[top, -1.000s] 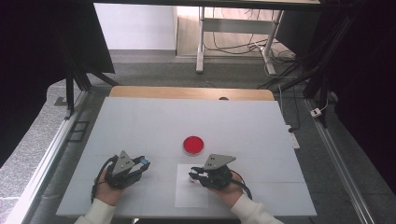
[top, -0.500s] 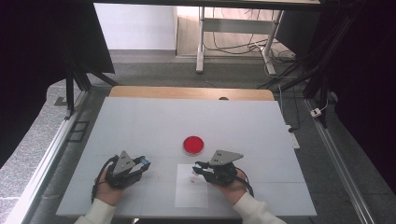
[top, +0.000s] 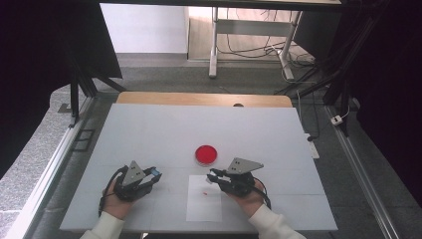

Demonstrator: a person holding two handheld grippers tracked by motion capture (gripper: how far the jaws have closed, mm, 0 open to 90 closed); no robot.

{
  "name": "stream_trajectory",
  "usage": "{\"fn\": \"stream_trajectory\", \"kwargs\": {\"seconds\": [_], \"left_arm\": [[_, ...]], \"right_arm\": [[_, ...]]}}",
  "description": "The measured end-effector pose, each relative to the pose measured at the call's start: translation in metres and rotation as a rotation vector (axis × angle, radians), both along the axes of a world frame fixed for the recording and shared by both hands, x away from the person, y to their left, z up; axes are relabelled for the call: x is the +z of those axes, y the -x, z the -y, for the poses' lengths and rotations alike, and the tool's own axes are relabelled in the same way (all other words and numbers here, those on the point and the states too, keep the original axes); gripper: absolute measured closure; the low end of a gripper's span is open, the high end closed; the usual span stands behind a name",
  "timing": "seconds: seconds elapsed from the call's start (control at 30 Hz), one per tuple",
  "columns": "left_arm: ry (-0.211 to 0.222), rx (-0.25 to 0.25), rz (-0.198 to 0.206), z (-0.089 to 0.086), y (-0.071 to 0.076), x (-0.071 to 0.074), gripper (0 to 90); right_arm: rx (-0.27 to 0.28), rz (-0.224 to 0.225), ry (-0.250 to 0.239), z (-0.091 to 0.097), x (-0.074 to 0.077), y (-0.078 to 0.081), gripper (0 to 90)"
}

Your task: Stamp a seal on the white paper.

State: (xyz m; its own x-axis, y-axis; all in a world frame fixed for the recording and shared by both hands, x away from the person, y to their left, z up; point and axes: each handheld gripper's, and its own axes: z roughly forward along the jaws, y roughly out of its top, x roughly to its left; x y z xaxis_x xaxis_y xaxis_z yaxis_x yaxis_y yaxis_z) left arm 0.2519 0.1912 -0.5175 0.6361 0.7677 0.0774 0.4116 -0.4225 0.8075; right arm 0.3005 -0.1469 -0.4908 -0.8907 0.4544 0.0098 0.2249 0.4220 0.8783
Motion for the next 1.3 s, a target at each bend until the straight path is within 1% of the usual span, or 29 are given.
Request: {"fn": "stream_trajectory", "kwargs": {"seconds": [0.13, 0.2, 0.3, 0.4, 0.5, 0.63, 0.83, 1.03, 1.3], "left_arm": [[-0.001, -0.004, -0.001, 0.003, 0.000, 0.000, 65.0], [0.001, -0.006, 0.001, 0.004, 0.000, 0.000, 65.0], [-0.004, -0.013, 0.000, 0.006, -0.001, -0.001, 65.0], [-0.007, -0.013, -0.001, 0.006, -0.001, -0.001, 65.0], [-0.007, -0.014, -0.002, 0.006, -0.002, -0.001, 65.0], [-0.013, -0.017, -0.003, 0.006, -0.003, -0.002, 65.0], [-0.014, -0.015, 0.000, 0.005, -0.002, -0.002, 65.0], [-0.021, -0.019, -0.002, 0.007, -0.003, -0.002, 65.0], [-0.015, -0.027, 0.005, 0.009, -0.003, -0.001, 65.0]], "right_arm": [[-0.033, -0.010, -0.058, 0.005, 0.005, -0.005, 75.7], [-0.049, -0.001, -0.064, 0.008, 0.009, -0.006, 75.7], [-0.073, 0.011, -0.096, 0.013, 0.013, -0.010, 75.7], [-0.097, 0.007, -0.124, 0.019, 0.017, -0.013, 75.6], [-0.115, 0.017, -0.145, 0.024, 0.021, -0.015, 75.6], [-0.131, 0.019, -0.180, 0.031, 0.027, -0.016, 75.6], [-0.138, 0.019, -0.194, 0.034, 0.029, -0.018, 75.6], [-0.130, 0.021, -0.195, 0.033, 0.029, -0.019, 75.6], [-0.127, 0.029, -0.198, 0.032, 0.033, -0.017, 75.6]]}}
